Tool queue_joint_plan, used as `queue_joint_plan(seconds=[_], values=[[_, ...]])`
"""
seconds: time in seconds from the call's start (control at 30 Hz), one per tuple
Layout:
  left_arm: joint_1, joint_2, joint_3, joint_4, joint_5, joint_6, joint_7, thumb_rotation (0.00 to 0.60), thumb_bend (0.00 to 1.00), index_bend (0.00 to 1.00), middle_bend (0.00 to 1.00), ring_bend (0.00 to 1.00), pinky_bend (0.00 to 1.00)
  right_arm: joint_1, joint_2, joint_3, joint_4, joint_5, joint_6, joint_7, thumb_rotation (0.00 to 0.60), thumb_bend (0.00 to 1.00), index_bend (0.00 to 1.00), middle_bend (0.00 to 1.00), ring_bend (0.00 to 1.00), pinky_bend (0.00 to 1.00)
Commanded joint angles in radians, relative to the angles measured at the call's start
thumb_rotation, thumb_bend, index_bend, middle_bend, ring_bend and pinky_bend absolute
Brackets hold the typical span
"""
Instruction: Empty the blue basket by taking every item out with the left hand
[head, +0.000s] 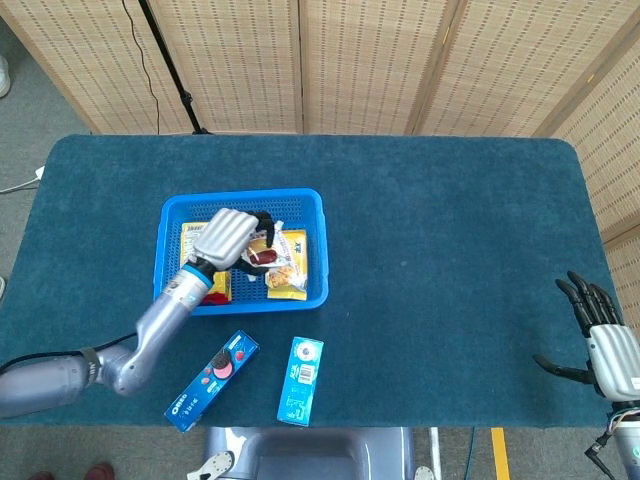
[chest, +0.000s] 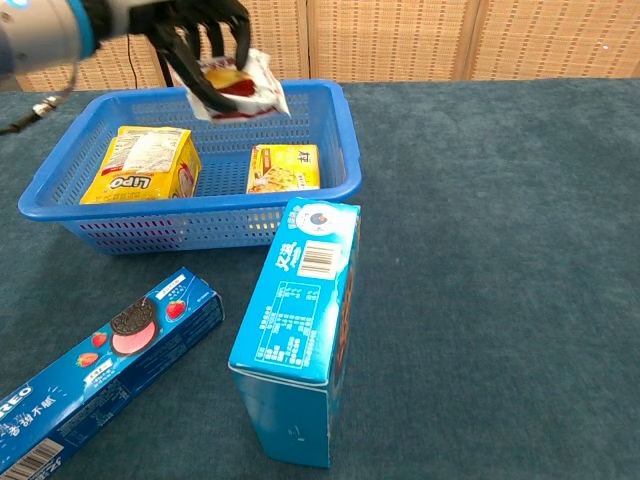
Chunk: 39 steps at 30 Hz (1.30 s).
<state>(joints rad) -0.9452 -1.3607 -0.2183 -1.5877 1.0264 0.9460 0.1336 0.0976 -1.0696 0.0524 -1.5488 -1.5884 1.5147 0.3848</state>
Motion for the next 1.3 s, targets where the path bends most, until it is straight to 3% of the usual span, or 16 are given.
queue_joint_plan(seconds=[0.03,0.23,0.5,0.57,0.63,0.7,0.73,0.83,1.03,1.2,1.3], values=[[0.119,0.153,0.025,-0.064,0.133,0.060,-0.163,0.600,0.02,0.57,0.45,0.46,0.54,-0.001,0.002,-0.004,-0.003,-0.008,0.005,0.000,0.600,0.00,0.00,0.00,0.00,0.00],[0.275,0.276,0.120,0.013,0.273,0.119,-0.378,0.600,0.01,0.55,0.44,0.45,0.54,0.000,0.002,-0.011,-0.011,-0.024,0.008,-0.007,0.600,0.00,0.00,0.00,0.00,0.00],[0.404,0.228,0.196,0.231,0.342,0.165,-0.578,0.600,0.01,0.54,0.40,0.38,0.51,0.007,0.001,-0.017,-0.018,-0.030,-0.003,-0.018,0.600,0.00,0.00,0.00,0.00,0.00],[0.412,0.215,0.218,0.267,0.359,0.140,-0.583,0.600,0.01,0.40,0.23,0.21,0.37,0.008,0.000,-0.018,-0.018,-0.031,-0.004,-0.021,0.600,0.00,0.00,0.00,0.00,0.00],[0.407,0.210,0.237,0.281,0.393,0.114,-0.596,0.596,0.00,0.12,0.03,0.03,0.15,0.010,0.000,-0.018,-0.020,-0.031,-0.006,-0.023,0.600,0.00,0.00,0.00,0.00,0.00],[0.404,0.205,0.233,0.282,0.425,0.132,-0.619,0.567,0.00,0.00,0.00,0.00,0.02,0.010,0.000,-0.019,-0.021,-0.032,-0.007,-0.024,0.600,0.00,0.00,0.00,0.00,0.00],[0.405,0.203,0.228,0.282,0.439,0.150,-0.621,0.542,0.00,0.00,0.00,0.00,0.00,0.010,0.000,-0.019,-0.022,-0.032,-0.007,-0.024,0.600,0.00,0.00,0.00,0.00,0.00],[0.404,0.206,0.209,0.261,0.478,0.206,-0.611,0.515,0.00,0.00,0.00,0.00,0.00,0.009,0.001,-0.019,-0.022,-0.030,-0.004,-0.022,0.600,0.00,0.00,0.00,0.00,0.00],[0.364,0.241,0.162,0.163,0.526,0.241,-0.548,0.516,0.00,0.00,0.00,0.00,0.00,0.009,0.003,-0.018,-0.018,-0.023,-0.006,-0.012,0.600,0.00,0.00,0.00,0.00,0.00],[0.252,0.279,0.125,-0.005,0.458,0.038,-0.373,0.517,0.00,0.00,0.00,0.00,0.00,0.014,0.003,-0.021,-0.017,-0.027,-0.014,-0.004,0.600,0.00,0.00,0.00,0.00,0.00],[0.152,0.253,0.081,-0.080,0.304,-0.136,-0.207,0.517,0.00,0.00,0.00,0.00,0.00,0.015,0.004,-0.023,-0.015,-0.025,-0.016,0.002,0.600,0.00,0.00,0.00,0.00,0.00]])
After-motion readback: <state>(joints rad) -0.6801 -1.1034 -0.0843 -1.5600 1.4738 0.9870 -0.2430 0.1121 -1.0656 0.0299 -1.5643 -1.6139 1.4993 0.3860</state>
